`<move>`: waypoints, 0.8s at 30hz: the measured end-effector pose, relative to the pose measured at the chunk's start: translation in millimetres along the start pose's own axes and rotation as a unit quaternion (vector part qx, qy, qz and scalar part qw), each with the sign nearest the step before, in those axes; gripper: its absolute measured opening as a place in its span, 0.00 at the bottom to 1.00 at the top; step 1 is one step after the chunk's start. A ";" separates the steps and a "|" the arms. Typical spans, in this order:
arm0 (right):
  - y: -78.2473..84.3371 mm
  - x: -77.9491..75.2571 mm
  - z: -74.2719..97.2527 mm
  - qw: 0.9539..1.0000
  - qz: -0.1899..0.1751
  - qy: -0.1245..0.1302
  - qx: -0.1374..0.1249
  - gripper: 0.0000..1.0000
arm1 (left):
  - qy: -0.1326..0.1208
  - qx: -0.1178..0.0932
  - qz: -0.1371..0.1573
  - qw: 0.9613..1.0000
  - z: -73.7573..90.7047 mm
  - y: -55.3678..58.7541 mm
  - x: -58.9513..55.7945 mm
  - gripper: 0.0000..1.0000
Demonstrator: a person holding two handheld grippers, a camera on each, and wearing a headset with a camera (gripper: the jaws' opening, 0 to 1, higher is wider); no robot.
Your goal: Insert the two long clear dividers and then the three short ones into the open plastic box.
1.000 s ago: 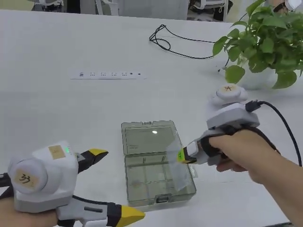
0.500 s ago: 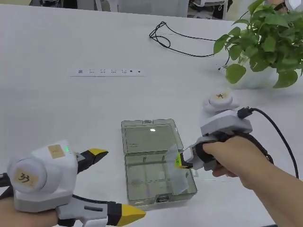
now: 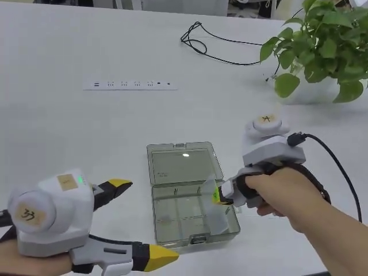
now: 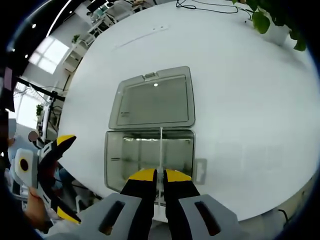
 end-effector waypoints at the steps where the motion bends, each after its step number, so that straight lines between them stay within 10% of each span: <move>1: -0.2 0.0 -0.3 1.000 0.001 0.001 0.001 0.06 | -0.001 0.000 0.000 1.000 0.2 0.2 0.1 0.99; 24: 1.5 5.0 -0.3 1.000 0.027 0.008 0.002 0.07 | -0.003 -0.002 0.008 1.000 0.6 2.4 4.7 0.99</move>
Point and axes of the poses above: the centre of the closed fingertips' face, and the gripper's own axes: z roughly backward along the fingers, x roughly to its left, y roughly out of its underside, the point moved 2 cm from there along z, roughly backward along the fingers, and after that the axes turned 9 degrees about x, right-handed, at the moved point
